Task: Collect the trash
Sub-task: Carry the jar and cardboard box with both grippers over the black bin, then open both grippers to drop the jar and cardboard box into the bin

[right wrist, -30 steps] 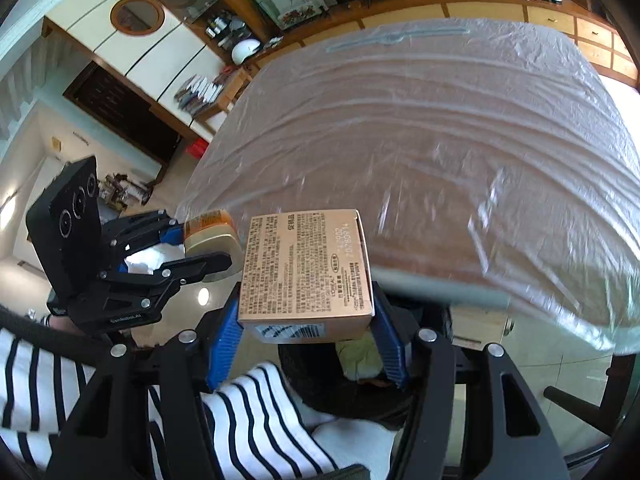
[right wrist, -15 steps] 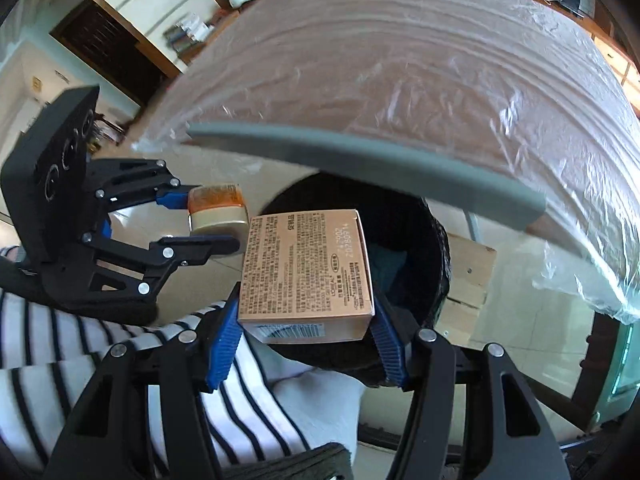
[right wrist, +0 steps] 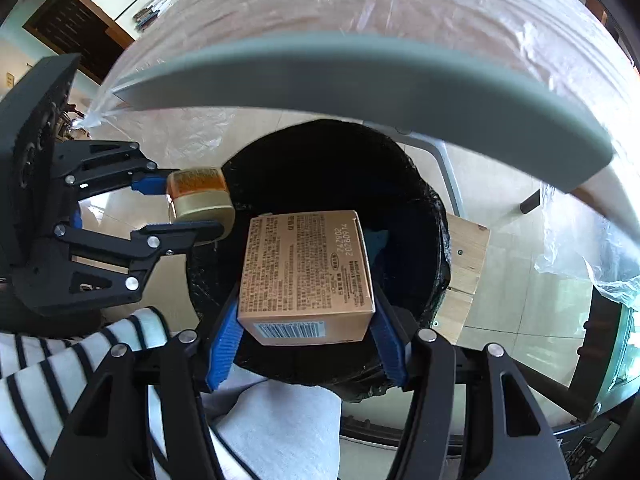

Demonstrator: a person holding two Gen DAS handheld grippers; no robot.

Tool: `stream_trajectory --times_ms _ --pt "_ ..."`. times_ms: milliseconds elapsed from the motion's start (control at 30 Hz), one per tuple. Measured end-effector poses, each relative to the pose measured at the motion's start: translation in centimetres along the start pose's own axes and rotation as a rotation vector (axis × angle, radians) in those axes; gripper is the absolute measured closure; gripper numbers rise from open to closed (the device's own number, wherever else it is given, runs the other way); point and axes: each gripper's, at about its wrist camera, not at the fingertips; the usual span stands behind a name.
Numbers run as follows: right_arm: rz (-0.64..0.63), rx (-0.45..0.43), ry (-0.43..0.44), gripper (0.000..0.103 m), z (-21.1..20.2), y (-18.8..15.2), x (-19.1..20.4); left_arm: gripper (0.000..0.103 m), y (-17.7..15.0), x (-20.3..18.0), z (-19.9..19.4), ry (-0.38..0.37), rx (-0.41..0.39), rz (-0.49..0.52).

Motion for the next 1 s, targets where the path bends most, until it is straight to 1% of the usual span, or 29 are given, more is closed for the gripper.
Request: stream_trajectory --times_ms 167,233,267,300,333,367,400,500,567,667,733,800,833,867,900,933,967,1000 --pt "0.004 0.008 -0.019 0.045 1.0 0.0 0.6 0.065 0.5 -0.2 0.6 0.006 0.013 0.005" --pt "0.010 0.009 -0.027 0.045 1.3 0.2 0.6 0.065 0.7 0.0 0.8 0.003 0.007 0.005" --pt "0.016 0.006 -0.023 0.044 1.3 0.4 0.6 0.065 0.9 0.0 0.8 -0.011 0.003 0.004" --pt "0.023 0.005 -0.012 0.043 1.2 0.3 0.5 0.051 0.9 0.0 0.7 -0.027 0.003 0.001" --pt "0.034 0.007 0.006 0.033 1.1 0.2 0.3 0.036 0.9 0.1 0.7 -0.033 0.006 -0.006" --pt "0.041 0.005 0.010 0.026 1.0 0.0 0.1 0.019 0.9 0.0 0.3 -0.024 -0.013 -0.003" --pt "0.046 -0.002 0.010 0.026 0.7 -0.2 -0.2 0.018 0.7 0.0 -0.1 -0.022 -0.026 0.005" --pt "0.043 0.001 0.004 0.026 0.0 -0.6 -0.6 0.018 0.7 0.2 -0.5 -0.023 -0.026 0.003" --pt "0.037 0.012 0.001 0.023 -0.5 -0.8 -0.8 0.018 0.8 0.4 -0.9 -0.032 -0.023 -0.008" --pt "-0.010 0.031 -0.006 0.022 -1.5 -1.1 -0.6 0.018 1.0 0.6 -1.7 -0.072 -0.011 -0.014" --pt "-0.047 0.029 -0.005 0.022 -2.2 -1.0 -0.5 0.018 1.3 0.4 -2.6 -0.104 -0.021 -0.001" --pt "-0.056 -0.010 0.023 0.022 -4.4 -0.7 -0.8 0.018 1.8 0.0 -4.6 -0.127 -0.053 0.014" --pt "-0.045 -0.038 0.032 0.022 -5.5 -0.3 -1.1 0.018 2.2 -0.2 -6.2 -0.126 -0.089 0.025" --pt "-0.018 -0.094 0.049 0.021 -7.2 0.4 -2.0 0.018 2.6 -0.2 -7.6 -0.118 -0.124 0.033" --pt "0.009 -0.147 0.055 0.019 -8.7 1.1 -2.9 0.009 3.2 0.0 -9.0 -0.109 -0.170 0.037" --pt "0.040 -0.200 0.040 0.012 -10.1 1.9 -3.8 0.004 3.7 0.3 -10.5 -0.097 -0.221 0.035" --pt "0.087 -0.273 -0.003 0.004 -11.7 3.3 -5.2 0.001 4.5 1.2 -12.5 -0.065 -0.297 0.026" --pt "0.124 -0.329 -0.039 0.004 -12.6 4.6 -6.4 0.001 5.3 2.4 -13.9 -0.023 -0.354 0.008"
Point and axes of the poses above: each gripper's, at about its wrist camera, not at the fingertips, and z roughly the way its jaws point, x to its left, y to its top, and after that the axes turned 14 degrees about -y, right-handed
